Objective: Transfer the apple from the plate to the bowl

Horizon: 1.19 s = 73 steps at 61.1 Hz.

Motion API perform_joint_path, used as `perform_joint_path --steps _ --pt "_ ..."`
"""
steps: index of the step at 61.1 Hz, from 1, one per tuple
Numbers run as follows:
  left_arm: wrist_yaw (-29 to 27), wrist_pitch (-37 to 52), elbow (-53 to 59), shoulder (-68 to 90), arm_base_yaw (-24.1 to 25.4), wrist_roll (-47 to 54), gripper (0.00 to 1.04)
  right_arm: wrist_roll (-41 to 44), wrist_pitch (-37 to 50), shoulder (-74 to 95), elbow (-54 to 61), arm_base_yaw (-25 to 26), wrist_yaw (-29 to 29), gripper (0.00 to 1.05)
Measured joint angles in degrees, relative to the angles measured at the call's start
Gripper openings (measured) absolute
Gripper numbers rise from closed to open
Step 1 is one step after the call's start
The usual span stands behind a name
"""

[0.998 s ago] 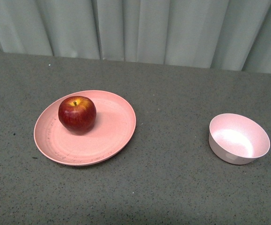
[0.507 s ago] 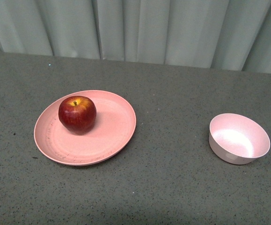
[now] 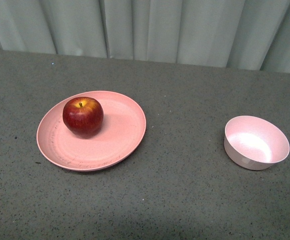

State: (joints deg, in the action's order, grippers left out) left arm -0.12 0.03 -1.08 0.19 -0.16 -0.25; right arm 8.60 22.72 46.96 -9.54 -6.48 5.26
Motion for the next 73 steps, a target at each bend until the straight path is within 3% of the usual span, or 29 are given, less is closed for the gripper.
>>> perform_joint_path --steps 10,25,63,73 --pt "0.0 0.0 0.0 0.0 0.0 0.0 0.98 2.2 2.9 23.7 -7.9 -0.4 -4.5 0.95" --pt "0.0 0.0 0.0 0.0 0.0 0.0 0.98 5.6 -3.2 44.4 -20.7 -3.0 -9.3 0.95" --pt "0.0 0.0 0.0 0.0 0.0 0.0 0.98 10.4 -17.9 68.0 -42.2 -6.3 -10.3 0.95" --pt "0.0 0.0 0.0 0.0 0.0 0.0 0.98 11.1 -19.9 69.8 -43.4 -6.7 -9.6 0.74"
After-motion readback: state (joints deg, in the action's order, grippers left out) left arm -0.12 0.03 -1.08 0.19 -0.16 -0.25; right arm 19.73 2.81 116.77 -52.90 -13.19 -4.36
